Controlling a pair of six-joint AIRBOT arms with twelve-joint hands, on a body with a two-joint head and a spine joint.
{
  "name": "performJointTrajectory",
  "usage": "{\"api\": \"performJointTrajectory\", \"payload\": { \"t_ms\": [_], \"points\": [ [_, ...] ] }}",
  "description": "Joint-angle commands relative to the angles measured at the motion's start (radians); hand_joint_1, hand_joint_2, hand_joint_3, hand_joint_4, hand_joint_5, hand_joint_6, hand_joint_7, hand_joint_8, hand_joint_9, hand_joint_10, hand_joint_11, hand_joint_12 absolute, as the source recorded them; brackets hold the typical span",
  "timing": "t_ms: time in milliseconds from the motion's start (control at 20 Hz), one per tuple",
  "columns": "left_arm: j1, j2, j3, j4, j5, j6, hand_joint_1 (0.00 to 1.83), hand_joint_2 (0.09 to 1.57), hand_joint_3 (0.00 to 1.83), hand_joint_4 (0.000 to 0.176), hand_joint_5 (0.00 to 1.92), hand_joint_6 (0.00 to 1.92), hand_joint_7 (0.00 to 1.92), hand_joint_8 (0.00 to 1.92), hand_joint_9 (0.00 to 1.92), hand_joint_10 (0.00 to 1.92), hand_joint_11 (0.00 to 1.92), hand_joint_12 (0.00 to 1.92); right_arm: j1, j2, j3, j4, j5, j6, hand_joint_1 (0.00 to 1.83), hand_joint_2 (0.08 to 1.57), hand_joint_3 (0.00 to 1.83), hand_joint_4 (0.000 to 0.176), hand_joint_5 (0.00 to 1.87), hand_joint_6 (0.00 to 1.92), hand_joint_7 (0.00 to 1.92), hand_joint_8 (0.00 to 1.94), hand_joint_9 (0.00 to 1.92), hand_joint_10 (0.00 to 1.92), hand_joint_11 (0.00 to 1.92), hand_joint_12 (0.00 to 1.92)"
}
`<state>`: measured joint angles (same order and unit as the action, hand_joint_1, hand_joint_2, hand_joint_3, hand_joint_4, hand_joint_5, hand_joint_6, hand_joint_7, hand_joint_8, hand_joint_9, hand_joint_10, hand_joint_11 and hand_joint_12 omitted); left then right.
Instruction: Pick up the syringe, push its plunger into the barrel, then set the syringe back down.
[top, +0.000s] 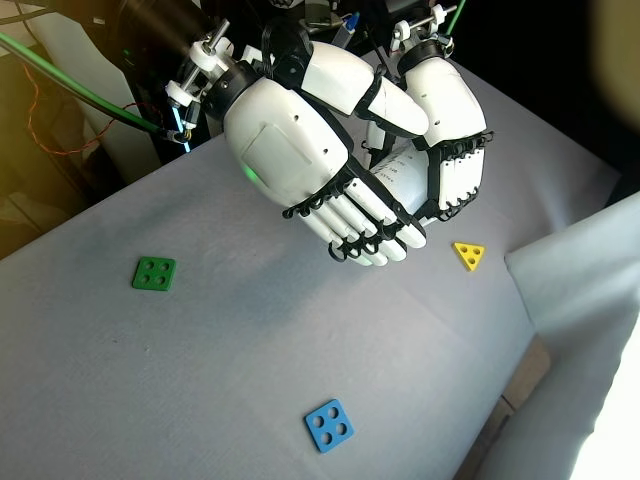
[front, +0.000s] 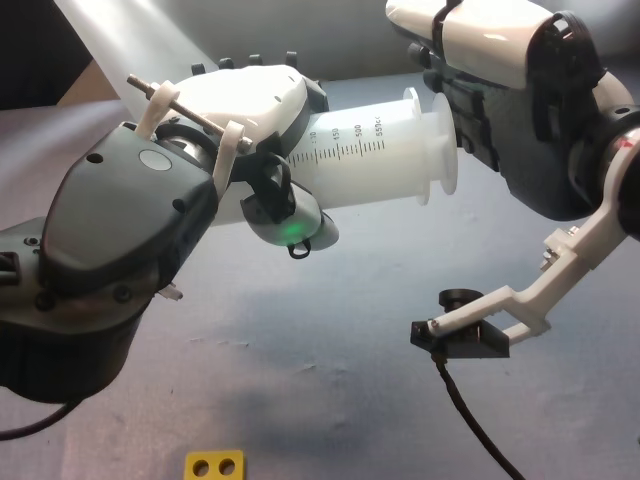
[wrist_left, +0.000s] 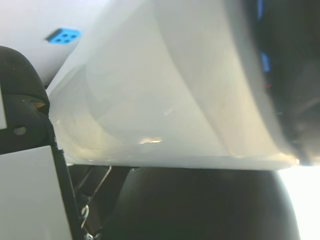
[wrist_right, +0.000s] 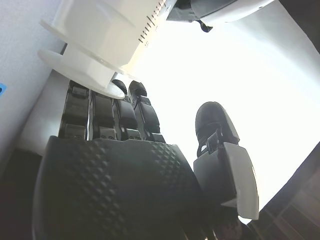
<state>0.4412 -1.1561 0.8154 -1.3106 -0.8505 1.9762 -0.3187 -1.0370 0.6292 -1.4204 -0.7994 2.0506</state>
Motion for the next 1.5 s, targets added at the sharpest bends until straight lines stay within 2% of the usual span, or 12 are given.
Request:
{"api": "performJointTrajectory", "payload": {
  "t_ms": [0, 50, 150, 250, 450, 700, 900, 1000, 1100, 1200, 1350, 1450],
  "points": [
    [-0.035, -0.016, -0.004, 0.127, 0.022, -0.039, 1.25, 1.20, 0.00, 0.000, 0.90, 0.88, 0.76, 1.57, 0.71, 1.53, 0.62, 1.51, 0.019, -0.031, -0.028, -0.066, 0.215, 0.027, 0.00, 1.28, 0.00, 0.000, 0.06, 0.01, 0.04, 0.01, 0.04, 0.01, 0.00, 0.14],
    [-0.035, -0.016, -0.004, 0.127, 0.022, -0.039, 1.24, 1.20, 0.00, 0.000, 0.92, 0.85, 0.76, 1.58, 0.72, 1.49, 0.62, 1.50, 0.015, -0.019, -0.028, -0.066, 0.208, 0.028, 0.00, 1.28, 0.00, 0.000, 0.07, 0.01, 0.05, 0.01, 0.05, 0.01, 0.00, 0.17],
    [-0.035, -0.016, -0.004, 0.127, 0.022, -0.039, 1.34, 1.23, 0.00, 0.000, 0.83, 0.94, 0.69, 1.57, 0.66, 1.61, 0.64, 1.46, 0.008, 0.031, -0.038, -0.069, 0.212, 0.028, 0.00, 1.28, 0.00, 0.000, 0.08, 0.01, 0.06, 0.00, 0.06, 0.01, 0.00, 0.23],
    [-0.035, -0.017, -0.004, 0.127, 0.022, -0.039, 1.25, 1.21, 0.00, 0.000, 0.89, 0.90, 0.75, 1.58, 0.71, 1.52, 0.65, 1.47, 0.006, 0.098, -0.048, -0.107, 0.218, 0.028, 0.00, 1.28, 0.00, 0.000, 0.07, 0.00, 0.06, 0.00, 0.06, 0.00, 0.00, 0.23],
    [-0.035, -0.018, -0.005, 0.127, 0.022, -0.039, 1.34, 1.24, 0.00, 0.000, 0.81, 0.96, 0.67, 1.60, 0.64, 1.63, 0.62, 1.50, -0.027, 0.231, -0.045, -0.188, 0.235, 0.029, 0.00, 1.28, 0.00, 0.000, 0.05, 0.01, 0.04, 0.01, 0.04, 0.01, 0.00, 0.15],
    [-0.033, -0.018, -0.006, 0.127, 0.022, -0.039, 1.23, 1.20, 0.00, 0.000, 0.89, 0.90, 0.78, 1.57, 0.74, 1.46, 0.65, 1.46, -0.089, 0.375, -0.044, -0.251, 0.271, 0.029, 0.00, 1.28, 0.00, 0.000, 0.07, 0.00, 0.06, 0.00, 0.06, 0.00, 0.00, 0.19],
    [-0.031, -0.018, -0.003, 0.137, 0.022, -0.039, 1.23, 1.20, 0.00, 0.000, 0.89, 0.89, 0.77, 1.58, 0.74, 1.47, 0.65, 1.48, -0.089, 0.458, -0.028, -0.316, 0.296, 0.028, 0.00, 1.28, 0.00, 0.000, 0.07, 0.00, 0.06, 0.00, 0.05, 0.00, 0.00, 0.16],
    [-0.031, -0.018, -0.002, 0.149, 0.022, -0.039, 1.23, 1.20, 0.00, 0.000, 0.89, 0.90, 0.78, 1.57, 0.74, 1.46, 0.66, 1.46, -0.089, 0.490, -0.005, -0.426, 0.396, 0.028, 0.00, 1.28, 0.00, 0.000, 0.07, 0.00, 0.06, 0.00, 0.05, 0.00, 0.00, 0.14],
    [-0.025, -0.018, -0.002, 0.163, 0.022, -0.039, 1.22, 1.22, 0.00, 0.000, 0.86, 0.95, 0.76, 1.61, 0.74, 1.52, 0.65, 1.49, -0.090, 0.499, 0.040, -0.555, 0.584, 0.028, 0.00, 1.28, 0.00, 0.000, 0.06, 0.00, 0.05, 0.00, 0.04, 0.00, 0.00, 0.12],
    [-0.016, -0.018, -0.001, 0.178, 0.023, -0.039, 1.22, 1.22, 0.00, 0.000, 0.85, 0.95, 0.77, 1.60, 0.74, 1.52, 0.65, 1.50, -0.090, 0.499, 0.068, -0.635, 0.705, 0.027, 0.00, 1.28, 0.00, 0.000, 0.06, 0.00, 0.05, 0.00, 0.04, 0.00, 0.00, 0.12],
    [0.008, -0.019, 0.001, 0.200, 0.035, -0.044, 1.23, 1.21, 0.00, 0.000, 0.85, 0.95, 0.78, 1.59, 0.74, 1.50, 0.63, 1.50, -0.082, 0.499, 0.088, -0.818, 0.795, 0.019, 0.00, 1.28, 0.00, 0.000, 0.05, 0.00, 0.04, 0.00, 0.03, 0.00, 0.00, 0.08],
    [0.024, -0.022, 0.003, 0.217, 0.049, -0.050, 1.23, 1.21, 0.00, 0.000, 0.84, 0.97, 0.80, 1.56, 0.74, 1.46, 0.63, 1.48, -0.063, 0.499, 0.096, -0.831, 0.845, -0.068, 0.00, 1.28, 0.00, 0.000, 0.05, 0.00, 0.04, 0.00, 0.04, 0.00, 0.00, 0.12]
  ]
}}
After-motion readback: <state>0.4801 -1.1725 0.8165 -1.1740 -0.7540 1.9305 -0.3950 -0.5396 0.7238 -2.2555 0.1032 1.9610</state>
